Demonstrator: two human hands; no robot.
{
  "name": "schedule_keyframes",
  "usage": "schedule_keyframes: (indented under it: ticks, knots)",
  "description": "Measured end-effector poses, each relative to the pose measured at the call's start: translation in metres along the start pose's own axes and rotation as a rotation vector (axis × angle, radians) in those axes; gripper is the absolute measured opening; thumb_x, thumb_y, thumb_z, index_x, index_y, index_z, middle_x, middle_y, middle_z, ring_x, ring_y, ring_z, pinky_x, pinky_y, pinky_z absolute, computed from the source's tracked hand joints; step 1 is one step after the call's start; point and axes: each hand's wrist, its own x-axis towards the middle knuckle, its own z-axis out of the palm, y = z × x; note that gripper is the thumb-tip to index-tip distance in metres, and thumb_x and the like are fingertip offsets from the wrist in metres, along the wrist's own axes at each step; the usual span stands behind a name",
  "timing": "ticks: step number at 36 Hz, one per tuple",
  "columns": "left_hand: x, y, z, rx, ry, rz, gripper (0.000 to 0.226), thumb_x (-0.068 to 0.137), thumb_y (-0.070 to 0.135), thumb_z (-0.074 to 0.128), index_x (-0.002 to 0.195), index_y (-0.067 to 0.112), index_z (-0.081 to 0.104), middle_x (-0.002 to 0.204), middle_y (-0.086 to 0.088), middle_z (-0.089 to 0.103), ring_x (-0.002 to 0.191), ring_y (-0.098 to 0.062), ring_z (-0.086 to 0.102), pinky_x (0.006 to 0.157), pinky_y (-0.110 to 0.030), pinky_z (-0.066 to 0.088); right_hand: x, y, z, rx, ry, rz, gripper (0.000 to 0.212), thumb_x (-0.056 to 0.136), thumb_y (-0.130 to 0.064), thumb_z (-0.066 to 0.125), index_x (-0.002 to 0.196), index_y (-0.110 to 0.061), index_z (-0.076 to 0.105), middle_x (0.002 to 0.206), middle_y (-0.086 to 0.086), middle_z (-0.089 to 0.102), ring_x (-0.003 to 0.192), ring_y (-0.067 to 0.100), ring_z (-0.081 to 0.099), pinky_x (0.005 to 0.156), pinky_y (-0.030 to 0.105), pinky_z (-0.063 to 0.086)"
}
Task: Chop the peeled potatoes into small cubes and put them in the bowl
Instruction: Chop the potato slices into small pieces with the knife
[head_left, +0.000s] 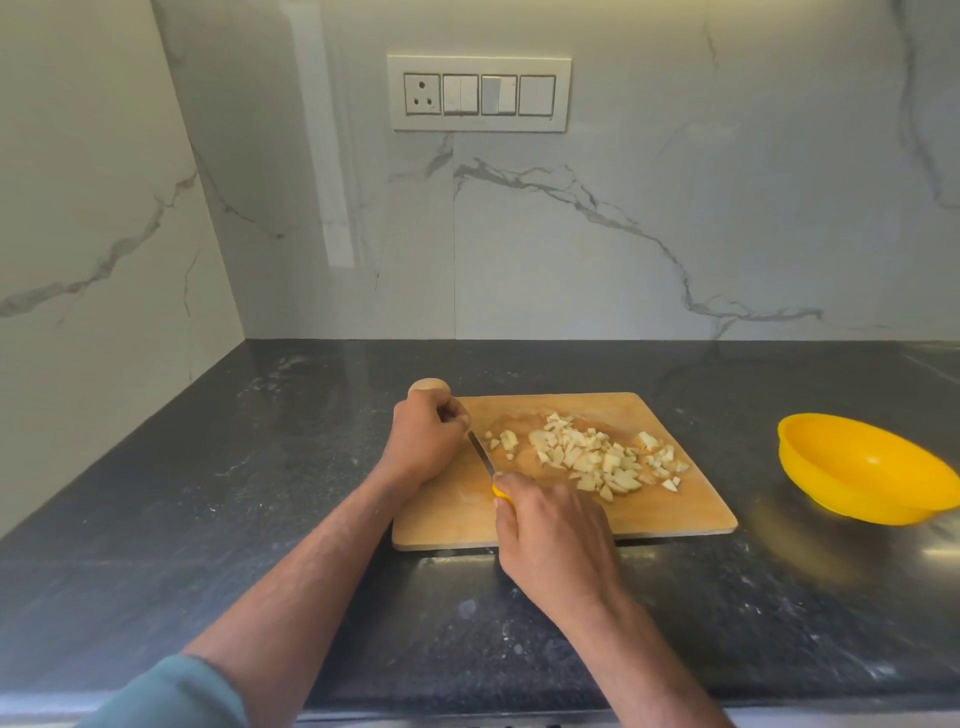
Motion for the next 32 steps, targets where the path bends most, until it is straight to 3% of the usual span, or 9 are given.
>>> schedule_keyframes:
  ticks: [5, 8, 11, 15, 21, 29, 32]
  knots:
    - [-0.002, 0.001, 0.001, 0.023, -0.075, 0.037, 0.01, 0.09, 0.01, 0.069, 0.084, 0.017, 0.071, 0.086, 0.0, 0.07, 0.079, -0.008, 0.062, 0.066, -0.016, 0.045, 0.003, 0.006, -0.003, -0.034, 0.019, 0.096, 0.031, 0.101, -0.029, 0.052, 0.129, -0.024, 0.064, 0.095, -0.009, 0.075, 0.076, 0.006, 0.067, 0.068, 0.018, 0.052]
    - [-0.003, 0.001, 0.002, 0.062, -0.131, 0.05, 0.009, 0.089, 0.009, 0.069, 0.087, 0.018, 0.072, 0.086, 0.001, 0.069, 0.08, -0.009, 0.063, 0.067, -0.016, 0.048, 0.005, 0.014, -0.008, -0.021, 0.03, 0.156, 0.03, 0.102, -0.03, 0.052, 0.129, -0.025, 0.064, 0.097, -0.008, 0.075, 0.075, 0.006, 0.065, 0.064, 0.013, 0.042]
    - [-0.003, 0.0, 0.003, 0.107, -0.159, 0.059, 0.006, 0.089, 0.013, 0.072, 0.088, 0.019, 0.072, 0.088, 0.001, 0.068, 0.08, -0.008, 0.062, 0.064, -0.015, 0.044, 0.007, 0.018, -0.013, -0.036, 0.038, 0.177, 0.03, 0.102, -0.031, 0.053, 0.129, -0.026, 0.064, 0.099, -0.006, 0.075, 0.083, 0.011, 0.069, 0.063, 0.016, 0.037]
    - [-0.002, 0.001, 0.004, 0.131, -0.177, 0.078, 0.003, 0.089, 0.017, 0.075, 0.089, 0.018, 0.072, 0.09, 0.0, 0.068, 0.082, -0.01, 0.062, 0.063, -0.014, 0.041, 0.007, 0.018, -0.015, -0.07, 0.022, 0.168, 0.03, 0.103, -0.032, 0.051, 0.13, -0.026, 0.063, 0.1, -0.006, 0.075, 0.086, 0.011, 0.069, 0.066, 0.016, 0.041]
    - [-0.003, 0.0, 0.003, 0.148, -0.186, 0.1, 0.002, 0.089, 0.018, 0.075, 0.089, 0.018, 0.073, 0.087, 0.003, 0.067, 0.081, -0.009, 0.061, 0.064, -0.016, 0.041, 0.007, 0.017, -0.011, -0.118, -0.006, 0.179, 0.025, 0.102, -0.027, 0.053, 0.123, -0.021, 0.065, 0.09, 0.0, 0.073, 0.078, 0.017, 0.069, 0.069, 0.027, 0.054]
    - [-0.004, 0.002, 0.004, 0.16, -0.198, 0.113, 0.002, 0.089, 0.019, 0.075, 0.089, 0.02, 0.073, 0.087, 0.005, 0.068, 0.082, -0.009, 0.062, 0.065, -0.018, 0.044, 0.008, 0.02, -0.012, -0.144, -0.006, 0.208, 0.022, 0.101, -0.023, 0.055, 0.12, -0.019, 0.065, 0.087, 0.002, 0.072, 0.078, 0.02, 0.068, 0.067, 0.03, 0.057]
    - [-0.004, 0.002, 0.003, 0.164, -0.197, 0.109, 0.003, 0.089, 0.021, 0.075, 0.09, 0.02, 0.073, 0.088, 0.003, 0.069, 0.084, -0.012, 0.063, 0.07, -0.023, 0.052, 0.008, 0.02, -0.014, -0.149, 0.002, 0.195, 0.022, 0.101, -0.022, 0.055, 0.12, -0.017, 0.065, 0.087, 0.001, 0.072, 0.076, 0.018, 0.068, 0.062, 0.025, 0.05]
